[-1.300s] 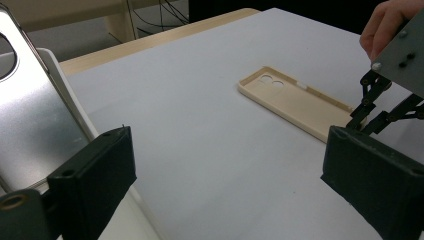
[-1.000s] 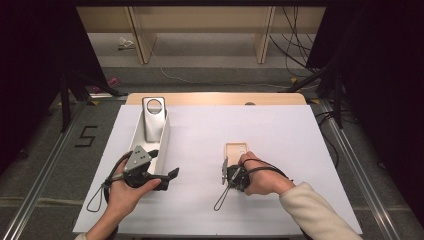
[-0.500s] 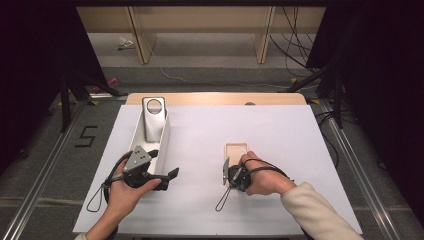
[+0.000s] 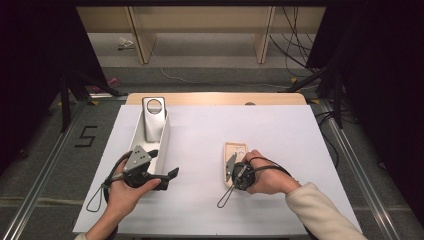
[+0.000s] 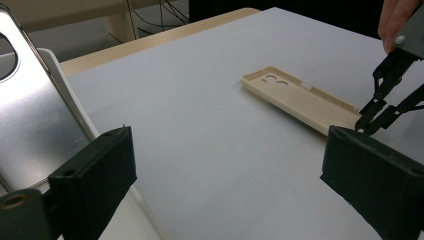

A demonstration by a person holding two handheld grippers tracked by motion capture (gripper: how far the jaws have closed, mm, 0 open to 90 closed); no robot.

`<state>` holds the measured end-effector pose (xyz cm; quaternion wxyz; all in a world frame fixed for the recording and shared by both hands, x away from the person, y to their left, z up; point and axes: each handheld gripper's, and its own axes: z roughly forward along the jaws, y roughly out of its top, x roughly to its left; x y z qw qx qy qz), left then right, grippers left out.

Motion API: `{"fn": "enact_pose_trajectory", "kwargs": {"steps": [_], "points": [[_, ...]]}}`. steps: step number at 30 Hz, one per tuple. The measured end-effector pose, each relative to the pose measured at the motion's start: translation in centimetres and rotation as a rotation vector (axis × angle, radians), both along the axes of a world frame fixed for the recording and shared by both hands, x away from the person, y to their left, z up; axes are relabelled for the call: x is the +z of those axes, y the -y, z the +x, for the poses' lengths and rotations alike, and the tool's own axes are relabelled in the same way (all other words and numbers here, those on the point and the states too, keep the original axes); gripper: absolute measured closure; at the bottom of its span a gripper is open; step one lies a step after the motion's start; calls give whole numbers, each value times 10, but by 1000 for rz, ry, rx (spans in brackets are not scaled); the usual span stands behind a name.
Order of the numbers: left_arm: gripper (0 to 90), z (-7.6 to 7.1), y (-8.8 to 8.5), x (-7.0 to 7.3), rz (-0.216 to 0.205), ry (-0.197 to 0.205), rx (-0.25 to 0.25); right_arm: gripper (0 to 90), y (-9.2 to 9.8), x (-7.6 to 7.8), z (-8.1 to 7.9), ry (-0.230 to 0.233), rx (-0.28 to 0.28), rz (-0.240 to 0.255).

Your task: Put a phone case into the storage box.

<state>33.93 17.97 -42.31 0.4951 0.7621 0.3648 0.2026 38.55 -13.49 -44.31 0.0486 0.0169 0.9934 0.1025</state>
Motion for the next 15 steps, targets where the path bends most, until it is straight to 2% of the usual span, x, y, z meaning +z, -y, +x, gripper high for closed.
{"fn": "enact_pose_trajectory", "kwargs": {"steps": [15], "points": [[69,1,-1,1,0,1,2,878,11,7,0,28,-38,171]]}}
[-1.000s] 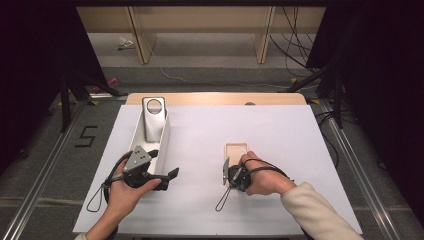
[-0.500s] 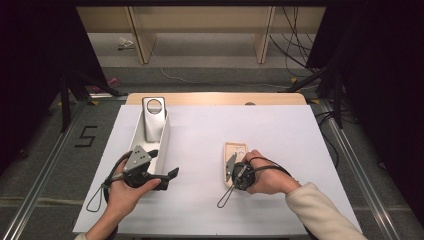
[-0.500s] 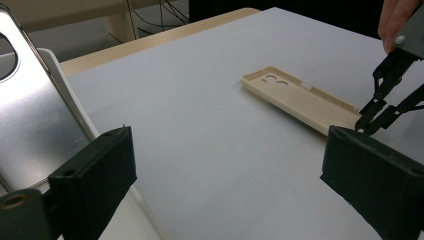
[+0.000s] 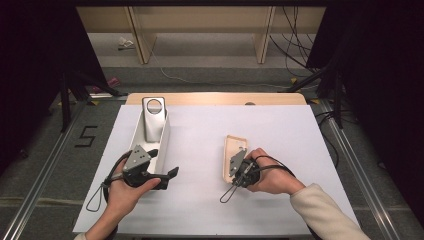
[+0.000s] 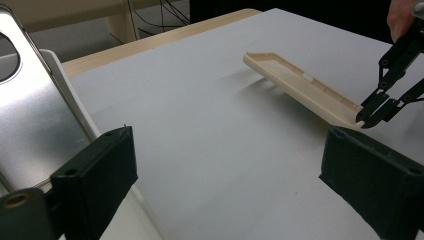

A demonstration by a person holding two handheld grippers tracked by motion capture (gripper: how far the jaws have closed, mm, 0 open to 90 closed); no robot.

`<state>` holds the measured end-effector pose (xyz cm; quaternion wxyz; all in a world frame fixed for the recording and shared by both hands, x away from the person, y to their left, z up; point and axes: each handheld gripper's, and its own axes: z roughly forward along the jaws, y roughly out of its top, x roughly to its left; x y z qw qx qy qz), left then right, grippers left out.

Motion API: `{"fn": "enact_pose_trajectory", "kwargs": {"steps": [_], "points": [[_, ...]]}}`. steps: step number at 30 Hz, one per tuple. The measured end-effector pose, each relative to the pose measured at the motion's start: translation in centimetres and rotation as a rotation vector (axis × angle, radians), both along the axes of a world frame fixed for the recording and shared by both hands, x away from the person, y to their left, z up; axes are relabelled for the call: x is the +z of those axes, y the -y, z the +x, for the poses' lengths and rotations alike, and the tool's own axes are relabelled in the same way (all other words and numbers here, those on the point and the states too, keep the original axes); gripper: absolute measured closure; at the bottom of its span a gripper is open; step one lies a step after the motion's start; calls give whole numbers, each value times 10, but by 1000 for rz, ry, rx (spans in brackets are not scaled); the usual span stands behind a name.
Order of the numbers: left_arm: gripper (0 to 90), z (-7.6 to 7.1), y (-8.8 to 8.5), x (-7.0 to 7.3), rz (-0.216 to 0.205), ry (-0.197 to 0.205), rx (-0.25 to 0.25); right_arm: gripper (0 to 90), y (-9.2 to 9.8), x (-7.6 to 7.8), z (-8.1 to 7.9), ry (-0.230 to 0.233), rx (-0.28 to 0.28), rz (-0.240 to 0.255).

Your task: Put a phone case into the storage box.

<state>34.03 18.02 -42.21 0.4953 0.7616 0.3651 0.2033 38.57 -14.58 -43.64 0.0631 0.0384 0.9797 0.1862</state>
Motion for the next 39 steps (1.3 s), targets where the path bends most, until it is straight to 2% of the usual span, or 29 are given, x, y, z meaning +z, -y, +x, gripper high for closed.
{"fn": "enact_pose_trajectory", "kwargs": {"steps": [6,13,20,23,24,25,39], "points": [[73,1,1,1,-2,0,2,879,6,0,1,28,1,84],[79,2,2,1,0,-1,4,879,11,1,1,28,-25,132],[87,5,2,5,-5,0,11,880,15,4,0,51,-49,186],[92,6,2,6,-9,-1,16,880,16,5,0,67,-47,204],[93,7,2,7,-12,-3,18,880,17,4,0,52,-46,203],[95,7,2,7,-11,-3,17,880,17,4,0,63,-49,211],[108,18,15,17,-6,-28,11,880,16,3,-5,74,-42,265]]}}
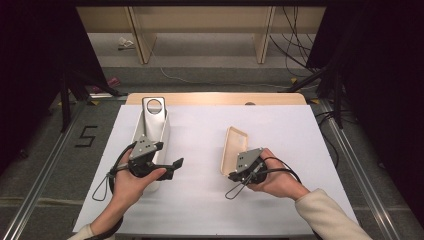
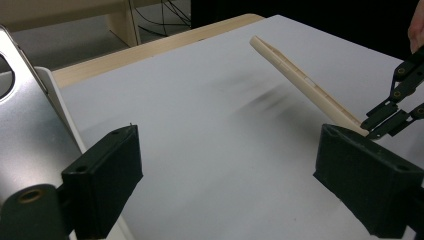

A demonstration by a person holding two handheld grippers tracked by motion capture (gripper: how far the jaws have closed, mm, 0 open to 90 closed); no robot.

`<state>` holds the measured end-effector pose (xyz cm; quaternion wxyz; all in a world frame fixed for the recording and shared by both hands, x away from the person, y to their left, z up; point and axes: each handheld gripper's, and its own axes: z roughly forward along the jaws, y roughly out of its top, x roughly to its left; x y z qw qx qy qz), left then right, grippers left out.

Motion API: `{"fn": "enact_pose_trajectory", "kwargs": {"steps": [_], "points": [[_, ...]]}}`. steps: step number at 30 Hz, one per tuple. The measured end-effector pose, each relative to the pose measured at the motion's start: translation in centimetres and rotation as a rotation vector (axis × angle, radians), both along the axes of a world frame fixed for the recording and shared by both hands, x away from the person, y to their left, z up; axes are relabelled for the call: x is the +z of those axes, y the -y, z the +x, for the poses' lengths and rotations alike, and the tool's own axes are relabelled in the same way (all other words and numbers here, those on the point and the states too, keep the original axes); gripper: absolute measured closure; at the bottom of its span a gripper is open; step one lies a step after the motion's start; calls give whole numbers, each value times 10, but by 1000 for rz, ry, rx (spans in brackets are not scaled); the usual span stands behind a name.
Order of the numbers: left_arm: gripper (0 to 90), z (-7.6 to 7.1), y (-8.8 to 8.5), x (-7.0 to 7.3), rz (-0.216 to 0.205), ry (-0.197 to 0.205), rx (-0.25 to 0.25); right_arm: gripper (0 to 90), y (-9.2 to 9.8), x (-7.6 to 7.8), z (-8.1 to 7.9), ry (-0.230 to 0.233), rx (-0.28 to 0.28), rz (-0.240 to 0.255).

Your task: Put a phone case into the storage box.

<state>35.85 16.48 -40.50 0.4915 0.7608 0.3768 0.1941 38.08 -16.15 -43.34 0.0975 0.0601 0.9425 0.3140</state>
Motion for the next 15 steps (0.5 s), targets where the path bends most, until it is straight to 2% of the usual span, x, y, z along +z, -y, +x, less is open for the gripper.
{"fn": "enact_pose_trajectory", "kwargs": {"steps": [15], "points": [[121,17,24,11,14,-22,-13,881,-3,3,-7,18,12,45]]}}
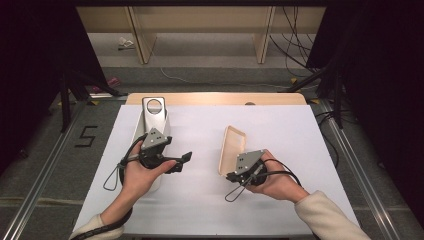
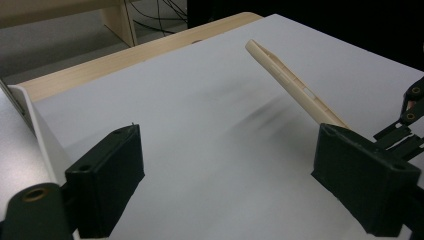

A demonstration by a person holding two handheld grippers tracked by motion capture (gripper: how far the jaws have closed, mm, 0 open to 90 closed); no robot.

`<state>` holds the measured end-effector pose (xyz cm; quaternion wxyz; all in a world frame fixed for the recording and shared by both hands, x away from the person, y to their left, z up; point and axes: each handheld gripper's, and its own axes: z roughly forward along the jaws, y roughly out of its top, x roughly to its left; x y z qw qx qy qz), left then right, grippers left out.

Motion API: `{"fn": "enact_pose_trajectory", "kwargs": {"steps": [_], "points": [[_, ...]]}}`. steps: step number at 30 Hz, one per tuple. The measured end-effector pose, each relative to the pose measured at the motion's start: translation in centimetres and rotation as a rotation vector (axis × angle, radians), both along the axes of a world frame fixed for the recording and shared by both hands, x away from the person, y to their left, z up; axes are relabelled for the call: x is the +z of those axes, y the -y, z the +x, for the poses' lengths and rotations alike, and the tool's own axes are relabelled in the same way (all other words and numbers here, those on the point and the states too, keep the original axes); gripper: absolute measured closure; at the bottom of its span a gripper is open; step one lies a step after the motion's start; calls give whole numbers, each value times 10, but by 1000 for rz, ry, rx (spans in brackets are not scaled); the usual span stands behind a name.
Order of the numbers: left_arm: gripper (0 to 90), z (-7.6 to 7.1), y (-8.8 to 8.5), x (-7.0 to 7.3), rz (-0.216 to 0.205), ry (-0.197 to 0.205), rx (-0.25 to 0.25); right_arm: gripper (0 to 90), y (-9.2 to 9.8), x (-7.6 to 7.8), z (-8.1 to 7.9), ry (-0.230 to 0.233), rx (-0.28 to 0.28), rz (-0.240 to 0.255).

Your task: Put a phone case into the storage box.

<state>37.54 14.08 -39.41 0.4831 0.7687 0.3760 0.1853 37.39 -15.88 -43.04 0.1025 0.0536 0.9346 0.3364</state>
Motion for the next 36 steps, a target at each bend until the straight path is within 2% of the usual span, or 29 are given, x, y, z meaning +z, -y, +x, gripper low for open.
{"fn": "enact_pose_trajectory", "kwargs": {"steps": [22,36], "points": [[148,26,50,9,51,-55,-61,880,-6,3,-5,20,22,12],[166,41,67,12,66,-87,-69,880,-8,4,-6,19,23,16]]}}
